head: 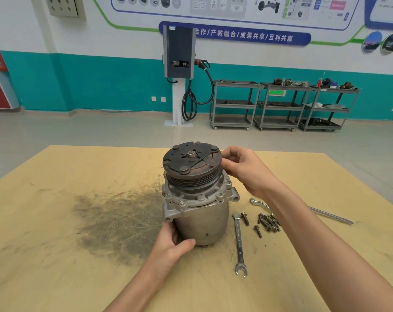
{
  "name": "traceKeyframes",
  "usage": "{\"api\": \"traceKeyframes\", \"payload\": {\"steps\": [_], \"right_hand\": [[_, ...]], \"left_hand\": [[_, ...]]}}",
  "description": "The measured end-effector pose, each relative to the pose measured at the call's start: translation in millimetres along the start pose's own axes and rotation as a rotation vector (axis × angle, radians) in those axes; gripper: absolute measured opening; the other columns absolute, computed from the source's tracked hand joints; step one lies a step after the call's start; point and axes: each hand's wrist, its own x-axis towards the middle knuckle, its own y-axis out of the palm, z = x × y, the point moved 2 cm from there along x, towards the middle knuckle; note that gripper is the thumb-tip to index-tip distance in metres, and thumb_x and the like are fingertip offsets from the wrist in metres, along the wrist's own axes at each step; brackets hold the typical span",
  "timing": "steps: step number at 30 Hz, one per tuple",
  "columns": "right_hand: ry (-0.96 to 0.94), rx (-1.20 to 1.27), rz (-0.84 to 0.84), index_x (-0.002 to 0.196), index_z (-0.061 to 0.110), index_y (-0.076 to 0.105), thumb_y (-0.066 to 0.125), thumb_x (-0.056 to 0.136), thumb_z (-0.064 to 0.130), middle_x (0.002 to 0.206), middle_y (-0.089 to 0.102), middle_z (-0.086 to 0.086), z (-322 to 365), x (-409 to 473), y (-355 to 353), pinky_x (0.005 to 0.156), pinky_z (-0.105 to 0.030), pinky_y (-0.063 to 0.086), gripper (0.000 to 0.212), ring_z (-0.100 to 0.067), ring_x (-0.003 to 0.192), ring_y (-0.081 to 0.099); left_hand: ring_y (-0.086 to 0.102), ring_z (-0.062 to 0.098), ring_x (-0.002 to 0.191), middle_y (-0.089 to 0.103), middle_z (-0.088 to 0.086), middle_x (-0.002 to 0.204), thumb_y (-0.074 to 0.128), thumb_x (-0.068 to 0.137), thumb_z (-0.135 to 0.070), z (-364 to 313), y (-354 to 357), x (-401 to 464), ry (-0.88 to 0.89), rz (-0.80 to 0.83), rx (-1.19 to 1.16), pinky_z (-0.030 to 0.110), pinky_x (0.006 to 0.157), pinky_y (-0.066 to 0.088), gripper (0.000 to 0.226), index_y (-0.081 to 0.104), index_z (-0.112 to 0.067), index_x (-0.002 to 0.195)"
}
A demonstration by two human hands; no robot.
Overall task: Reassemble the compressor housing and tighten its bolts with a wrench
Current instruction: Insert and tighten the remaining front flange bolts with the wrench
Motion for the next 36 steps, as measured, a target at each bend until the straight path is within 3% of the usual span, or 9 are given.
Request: {"api": "traceKeyframes", "payload": {"steps": [5,11,14,18,21,23,29,33,36], "right_hand": [[-0.046,-0.046,-0.002,0.108,0.011,0.067,0.053,0.098,0.006,0.099,0.075,-0.006,-1.3,-5.8,1.9,0.089,-0.041,0.056,0.018,-0.025,0.096,0.07],[-0.001,-0.049,-0.123,0.09,0.009,0.063,0.063,0.092,0.006,0.083,0.076,-0.008,3.0,-1.4,7.9,0.074,-0.045,0.058,0.004,-0.025,0.078,0.073],[0.038,-0.069,-0.104,0.096,0.009,0.063,0.062,0.093,0.008,0.083,0.076,-0.01,4.0,0.0,6.4,0.079,-0.049,0.058,0.003,-0.028,0.081,0.073],[0.019,-0.046,-0.074,0.104,0.009,0.068,0.058,0.096,0.009,0.091,0.076,-0.01,3.6,-5.5,6.0,0.084,-0.041,0.057,0.013,-0.025,0.087,0.072],[0.027,-0.034,-0.135,0.092,0.008,0.063,0.066,0.091,0.009,0.082,0.076,-0.011,3.0,-5.3,6.8,0.08,-0.046,0.058,0.003,-0.023,0.076,0.073],[0.034,-0.042,-0.166,0.089,0.008,0.06,0.069,0.088,0.011,0.08,0.075,-0.011,2.5,-4.3,7.3,0.079,-0.05,0.058,0.009,-0.025,0.075,0.073],[-0.009,-0.066,-0.115,0.101,0.015,0.069,0.056,0.098,0.012,0.091,0.075,-0.011,1.3,-9.6,3.7,0.089,-0.054,0.053,0.014,-0.034,0.092,0.07],[-0.003,-0.068,-0.162,0.086,0.012,0.06,0.064,0.092,0.013,0.081,0.075,-0.013,1.0,-7.8,3.9,0.082,-0.059,0.054,0.008,-0.035,0.082,0.071],[-0.013,-0.072,-0.163,0.086,0.013,0.059,0.066,0.091,0.015,0.08,0.075,-0.013,-0.9,-6.0,2.0,0.079,-0.055,0.055,0.009,-0.031,0.078,0.072]], "left_hand": [[0.056,-0.01,0.12,0.059,-0.019,0.131,0.072,0.048,-0.032,3.9,-1.6,2.8,0.006,0.027,0.012,0.007,0.094,0.044,0.082,0.048,-0.026,0.126],[0.059,-0.009,0.116,0.068,-0.027,0.119,0.067,0.046,-0.031,12.1,-6.5,7.8,-0.006,0.046,0.026,0.006,0.088,0.046,0.079,0.051,-0.026,0.124],[0.057,-0.007,0.12,0.065,-0.029,0.123,0.065,0.045,-0.029,14.9,-9.3,8.8,-0.006,0.054,0.012,0.013,0.093,0.046,0.084,0.05,-0.028,0.128],[0.056,-0.002,0.125,0.064,-0.021,0.132,0.065,0.044,-0.027,15.2,-11.5,9.1,0.006,0.053,-0.014,0.023,0.099,0.041,0.091,0.05,-0.028,0.134],[0.055,-0.005,0.124,0.062,-0.025,0.132,0.065,0.044,-0.028,14.8,-11.2,10.0,0.019,0.058,-0.021,0.017,0.095,0.044,0.092,0.048,-0.033,0.135],[0.052,-0.009,0.125,0.059,-0.031,0.131,0.066,0.046,-0.028,13.1,-10.4,10.4,0.027,0.074,-0.012,0.011,0.094,0.044,0.095,0.042,-0.039,0.137],[0.047,-0.008,0.131,0.056,-0.032,0.134,0.065,0.047,-0.027,8.3,-7.0,9.9,0.066,0.088,0.004,0.017,0.106,0.037,0.097,0.036,-0.041,0.139],[0.05,-0.007,0.129,0.058,-0.031,0.132,0.065,0.046,-0.028,7.7,-7.7,11.0,0.068,0.071,-0.02,0.017,0.105,0.04,0.097,0.039,-0.038,0.139],[0.054,-0.005,0.124,0.062,-0.027,0.13,0.064,0.044,-0.028,7.3,-7.6,12.7,0.057,0.049,-0.043,0.021,0.099,0.044,0.096,0.044,-0.035,0.137]]}}
